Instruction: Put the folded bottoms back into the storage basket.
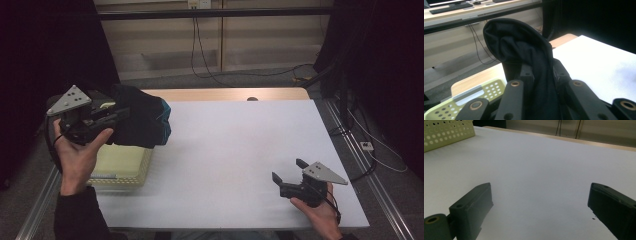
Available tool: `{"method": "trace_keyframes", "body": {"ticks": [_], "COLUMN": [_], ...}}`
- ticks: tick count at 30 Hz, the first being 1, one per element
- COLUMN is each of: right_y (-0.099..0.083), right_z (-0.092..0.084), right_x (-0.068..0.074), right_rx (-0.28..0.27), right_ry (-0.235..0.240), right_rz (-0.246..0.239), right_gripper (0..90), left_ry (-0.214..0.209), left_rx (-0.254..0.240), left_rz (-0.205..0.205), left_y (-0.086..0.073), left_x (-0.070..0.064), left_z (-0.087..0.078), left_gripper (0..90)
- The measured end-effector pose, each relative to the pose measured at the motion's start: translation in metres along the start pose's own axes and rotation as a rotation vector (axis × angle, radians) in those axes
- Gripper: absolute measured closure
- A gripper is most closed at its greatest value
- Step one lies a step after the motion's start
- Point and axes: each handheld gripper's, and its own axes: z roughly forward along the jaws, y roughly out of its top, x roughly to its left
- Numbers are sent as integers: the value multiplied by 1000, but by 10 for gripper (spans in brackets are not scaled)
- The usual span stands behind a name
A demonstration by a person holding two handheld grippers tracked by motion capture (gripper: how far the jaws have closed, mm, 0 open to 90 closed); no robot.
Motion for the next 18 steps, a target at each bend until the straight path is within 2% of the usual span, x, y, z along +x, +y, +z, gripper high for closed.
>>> {"method": "trace_keyframes", "body": {"ticks": [5,7,10,18], "right_y": [0,0,0,0], "right_z": [0,0,0,0], "right_x": [0,0,0,0], "right_rx": [2,3,2,3], "right_ry": [0,0,0,-1], "right_rz": [4,4,3,3], "right_gripper": [54,54,54,54], "left_ry": [18,22,32,30], "left_rx": [-13,-26,-12,-21], "left_rz": [-14,-33,-27,-41], "left_y": [-2,-4,-6,-11], "left_x": [10,15,19,30], "left_z": [-11,-15,-20,-37], "left_gripper": [754,754,754,753]}}
